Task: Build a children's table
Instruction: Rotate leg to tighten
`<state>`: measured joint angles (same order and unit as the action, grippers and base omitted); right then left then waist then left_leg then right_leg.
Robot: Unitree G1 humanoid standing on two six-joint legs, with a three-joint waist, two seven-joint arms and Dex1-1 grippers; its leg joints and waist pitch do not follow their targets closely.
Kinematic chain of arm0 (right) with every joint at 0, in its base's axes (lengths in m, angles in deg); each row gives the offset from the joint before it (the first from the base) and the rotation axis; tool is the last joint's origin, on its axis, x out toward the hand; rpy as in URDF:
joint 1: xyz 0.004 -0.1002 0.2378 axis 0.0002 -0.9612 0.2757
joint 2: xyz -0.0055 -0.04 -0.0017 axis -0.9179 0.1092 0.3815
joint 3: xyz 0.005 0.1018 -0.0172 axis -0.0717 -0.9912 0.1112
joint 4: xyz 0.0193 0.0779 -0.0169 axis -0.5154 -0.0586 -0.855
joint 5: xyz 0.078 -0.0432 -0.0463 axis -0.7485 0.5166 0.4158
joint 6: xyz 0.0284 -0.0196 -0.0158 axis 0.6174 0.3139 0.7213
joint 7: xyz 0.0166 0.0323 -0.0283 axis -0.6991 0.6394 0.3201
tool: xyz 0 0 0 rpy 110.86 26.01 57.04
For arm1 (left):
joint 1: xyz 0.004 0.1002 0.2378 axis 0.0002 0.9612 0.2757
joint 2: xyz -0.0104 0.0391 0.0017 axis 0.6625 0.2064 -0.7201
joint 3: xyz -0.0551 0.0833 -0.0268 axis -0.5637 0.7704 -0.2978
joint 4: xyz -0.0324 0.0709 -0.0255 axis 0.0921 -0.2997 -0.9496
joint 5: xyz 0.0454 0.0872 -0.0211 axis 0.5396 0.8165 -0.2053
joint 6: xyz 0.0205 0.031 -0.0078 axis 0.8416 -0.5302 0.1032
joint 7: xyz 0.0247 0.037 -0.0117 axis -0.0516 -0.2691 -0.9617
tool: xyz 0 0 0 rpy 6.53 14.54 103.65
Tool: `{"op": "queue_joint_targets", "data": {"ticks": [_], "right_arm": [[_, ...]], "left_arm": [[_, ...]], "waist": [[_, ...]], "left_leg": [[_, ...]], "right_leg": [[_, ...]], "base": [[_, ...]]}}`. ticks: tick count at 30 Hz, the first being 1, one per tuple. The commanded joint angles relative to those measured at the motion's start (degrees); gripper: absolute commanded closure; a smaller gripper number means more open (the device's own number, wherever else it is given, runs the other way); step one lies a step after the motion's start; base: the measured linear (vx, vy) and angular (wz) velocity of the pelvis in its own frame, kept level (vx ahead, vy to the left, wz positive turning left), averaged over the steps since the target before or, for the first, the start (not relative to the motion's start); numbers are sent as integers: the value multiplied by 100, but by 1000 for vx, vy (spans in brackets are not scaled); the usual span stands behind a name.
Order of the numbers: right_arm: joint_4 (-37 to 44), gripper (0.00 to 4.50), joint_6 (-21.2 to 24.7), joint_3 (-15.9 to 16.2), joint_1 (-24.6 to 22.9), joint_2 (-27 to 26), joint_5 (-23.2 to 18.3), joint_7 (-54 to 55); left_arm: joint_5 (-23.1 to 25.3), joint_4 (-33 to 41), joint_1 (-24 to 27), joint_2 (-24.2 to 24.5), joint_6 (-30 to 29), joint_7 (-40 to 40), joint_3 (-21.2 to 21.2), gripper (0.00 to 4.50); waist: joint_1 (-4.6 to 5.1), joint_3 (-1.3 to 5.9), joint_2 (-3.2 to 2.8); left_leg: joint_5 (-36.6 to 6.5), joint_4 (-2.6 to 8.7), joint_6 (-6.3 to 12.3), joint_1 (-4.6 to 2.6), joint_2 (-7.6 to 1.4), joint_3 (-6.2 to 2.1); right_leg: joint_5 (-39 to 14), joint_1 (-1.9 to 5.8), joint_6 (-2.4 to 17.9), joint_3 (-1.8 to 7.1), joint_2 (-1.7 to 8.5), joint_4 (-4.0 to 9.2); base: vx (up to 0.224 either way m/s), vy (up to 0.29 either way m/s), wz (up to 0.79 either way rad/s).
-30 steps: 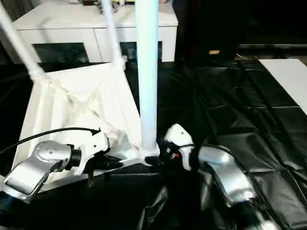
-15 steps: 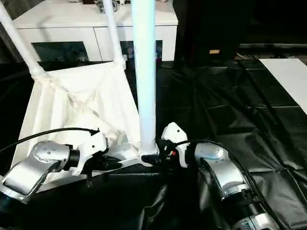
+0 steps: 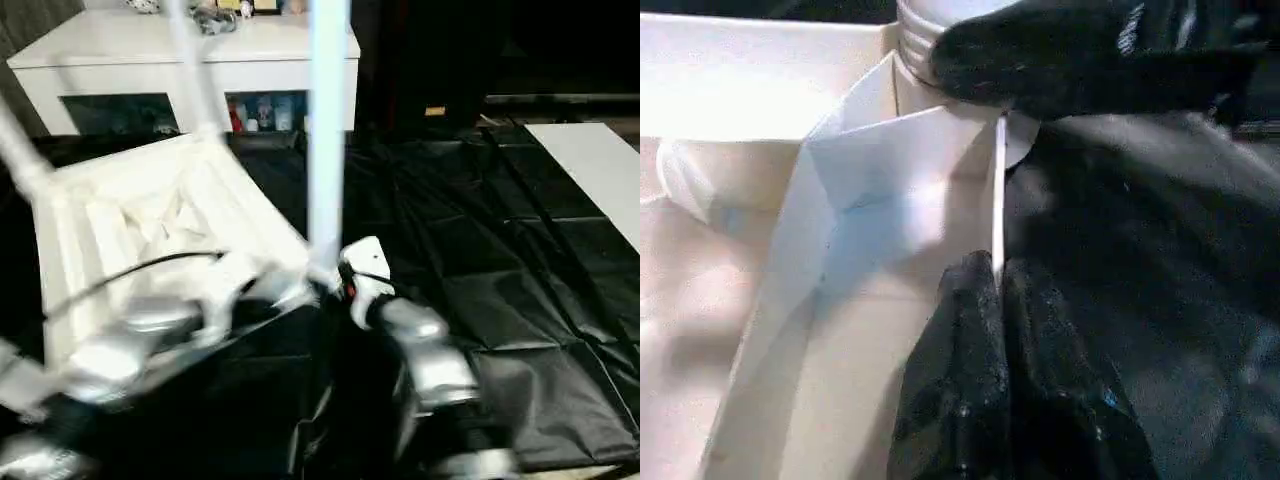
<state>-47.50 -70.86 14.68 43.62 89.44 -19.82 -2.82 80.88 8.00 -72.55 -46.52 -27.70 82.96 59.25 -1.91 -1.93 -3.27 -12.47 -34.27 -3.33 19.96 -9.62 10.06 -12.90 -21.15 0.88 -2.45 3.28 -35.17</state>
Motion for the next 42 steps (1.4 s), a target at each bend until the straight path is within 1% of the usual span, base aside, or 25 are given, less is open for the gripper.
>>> {"op": "queue_joint_targets", "data": {"ticks": [1, 2, 3, 5, 6, 7, 8, 9, 10, 12, 13, 15, 17, 19, 20, 21, 22, 23, 25, 28, 33, 35, 38, 40, 42], "right_arm": [[-295, 181, 198, 85, -64, -106, 249, 377], [-356, 181, 198, 252, -39, -249, 267, 215], [-371, 181, 194, 329, -30, -300, 228, 62], [-321, 181, 118, 367, -48, -347, 151, -109], [-199, 146, -72, 420, -71, -370, 133, -220], [-186, 146, -92, 426, -72, -368, 134, -231], [-93, 126, -199, 455, -69, -318, 138, -294], [-40, 112, -232, 451, -48, -271, 110, -371], [23, 108, -243, 415, 10, -153, 29, -587], [71, 92, -206, 390, 41, -72, -36, -748], [149, 80, -154, 354, 75, 41, -123, -953], [346, 80, -32, 317, 118, 301, -345, -1491], [679, 80, -43, 555, 39, 803, -469, -2411], [929, 80, -161, 764, -72, 1262, -486, -3122], [1059, 80, -211, 831, -145, 1556, -520, -3545], [1145, 80, -229, 827, -198, 1769, -583, -3870], [1145, 80, -229, 827, -198, 1769, -583, -3870], [1178, 80, -245, 823, -225, 1865, -613, -4038], [1183, 80, -278, 830, -236, 1901, -619, -4107], [1177, 80, -300, 883, -241, 1954, -647, -4279], [922, 80, -346, 873, -80, 1749, -719, -4177], [727, 80, -456, 836, 10, 1645, -652, -4184], [587, 80, -384, 744, 99, 1521, -756, -4207], [581, 80, -374, 743, 107, 1521, -766, -4226], [550, 112, -394, 769, 123, 1542, -764, -4267]], "left_arm": [[233, -467, 70, -10, -111, -316, 95, 450], [313, -527, 33, -56, -87, -326, 162, 450], [345, -543, 19, -55, -79, -309, 200, 450], [357, -541, 9, -47, -86, -271, 221, 450], [377, -526, -13, 11, -119, -210, 281, 450], [379, -522, -14, 19, -122, -201, 288, 450], [399, -480, -6, 122, -136, -106, 353, 450], [405, -439, 11, 223, -162, 5, 405, 450], [425, -349, 67, 438, -201, 262, 518, 450], [438, -284, 103, 557, -229, 403, 578, 450], [450, -190, 146, 696, -262, 564, 646, 450], [435, -23, 225, 935, -308, 849, 736, 450], [395, 179, 306, 1220, -264, 1241, 878, 450], [329, 383, 374, 1510, -184, 1644, 1030, 450], [239, 569, 432, 1743, -119, 1965, 1124, 450], [200, 732, 477, 1934, -58, 2149, 1152, 450], [200, 732, 477, 1934, -58, 2149, 1152, 450], [233, 785, 501, 2022, 225, 2217, 1127, 450], [222, 831, 512, 2054, 237, 2221, 1097, 450], [115, 1087, 586, 2200, 226, 2373, 1060, 450], [77, 1249, 651, 2271, 149, 2442, 1059, 450], [61, 1291, 674, 2278, 148, 2480, 1059, 450], [64, 1316, 702, 2266, 142, 2480, 1044, 450], [63, 1323, 708, 2265, 136, 2480, 1043, 450], [67, 1343, 720, 2274, 123, 2480, 1043, 450]], "waist": [[-7, 190, 52], [-3, 198, 30], [-3, 201, 38], [2, 195, 31], [4, 196, 27], [0, 200, 24], [1, 203, 8], [-1, 212, 19], [3, 218, 25], [23, 236, 15], [25, 246, 12], [18, 256, 16], [6, 248, -1], [-18, 258, 4], [-30, 240, 15], [-40, 232, 2], [-35, 224, 7], [-22, 204, 7], [-23, 211, 14], [-36, 212, 23], [-31, 244, 33], [-36, 251, 31], [-42, 251, 45], [-54, 260, 33], [-67, 263, 38]], "left_leg": [[-1269, 489, 62, -11, -324, -159], [-1288, 490, 80, -2, -318, -162], [-1294, 496, 89, 3, -326, -171], [-1325, 511, 101, 24, -334, -176], [-1346, 511, 100, 21, -333, -172], [-1365, 513, 100, 21, -337, -177], [-1370, 517, 96, 21, -337, -179], [-1361, 514, 101, 22, -337, -180], [-1275, 518, 125, 46, -336, -188], [-1054, 503, 188, 81, -336, -192], [-957, 485, 233, 63, -336, -180], [-811, 464, 335, 70, -337, -173], [-768, 454, 449, 58, -344, -161], [-742, 439, 505, 49, -359, -155], [-761, 451, 525, 58, -368, -166], [-869, 455, 541, 56, -368, -160], [-937, 466, 545, 52, -372, -160], [-996, 476, 532, 43, -367, -149], [-1071, 479, 459, 35, -367, -152], [-1025, 487, 423, 32, -372, -157], [-651, 450, 515, 49, -355, -150], [-576, 437, 546, 52, -351, -145], [-585, 439, 556, 46, -353, -145], [-565, 431, 560, 37, -357, -143], [-496, 423, 570, 36, -352, -137]], "right_leg": [[-1641, 127, 1020, 297, 499, 554], [-1608, 121, 1001, 301, 501, 551], [-1585, 136, 979, 295, 503, 551], [-1535, 141, 958, 296, 504, 545], [-1547, 136, 952, 296, 505, 552], [-1553, 136, 948, 296, 511, 550], [-1534, 132, 946, 298, 508, 548], [-1491, 137, 946, 298, 508, 545], [-1337, 161, 969, 294, 506, 522], [-923, 196, 1043, 285, 502, 477], [-672, 189, 1117, 286, 501, 468], [-377, 208, 1229, 282, 499, 433], [-289, 202, 1316, 273, 489, 431], [-188, 212, 1346, 269, 488, 413], [-216, 222, 1341, 265, 490, 427], [-367, 211, 1323, 273, 497, 432], [-455, 208, 1323, 272, 496, 439], [-619, 181, 1356, 275, 493, 466], [-890, 185, 1364, 277, 498, 483], [-967, 180, 1360, 278, 498, 473], [-341, 191, 1483, 265, 493, 407], [-231, 193, 1526, 261, 493, 397], [-131, 197, 1546, 260, 486, 382], [-93, 201, 1530, 260, 488, 376], [31, 199, 1537, 263, 481, 366]], "base": [[0, 0, 0], [0, 0, 0], [0, 0, 0], [0, 0, 0], [0, 0, 0], [0, 0, 0], [0, 0, 0], [0, 0, 0], [0, 0, 0], [0, 0, 0], [0, 0, 0], [0, 0, 0], [0, 0, 0], [0, 0, 0], [0, 0, 0], [0, 0, 0], [0, 0, 0], [0, 0, 0], [0, 0, 0], [0, 0, 0], [0, 0, 0], [0, 0, 0], [0, 0, 0], [0, 0, 0], [0, 0, 0]]}}
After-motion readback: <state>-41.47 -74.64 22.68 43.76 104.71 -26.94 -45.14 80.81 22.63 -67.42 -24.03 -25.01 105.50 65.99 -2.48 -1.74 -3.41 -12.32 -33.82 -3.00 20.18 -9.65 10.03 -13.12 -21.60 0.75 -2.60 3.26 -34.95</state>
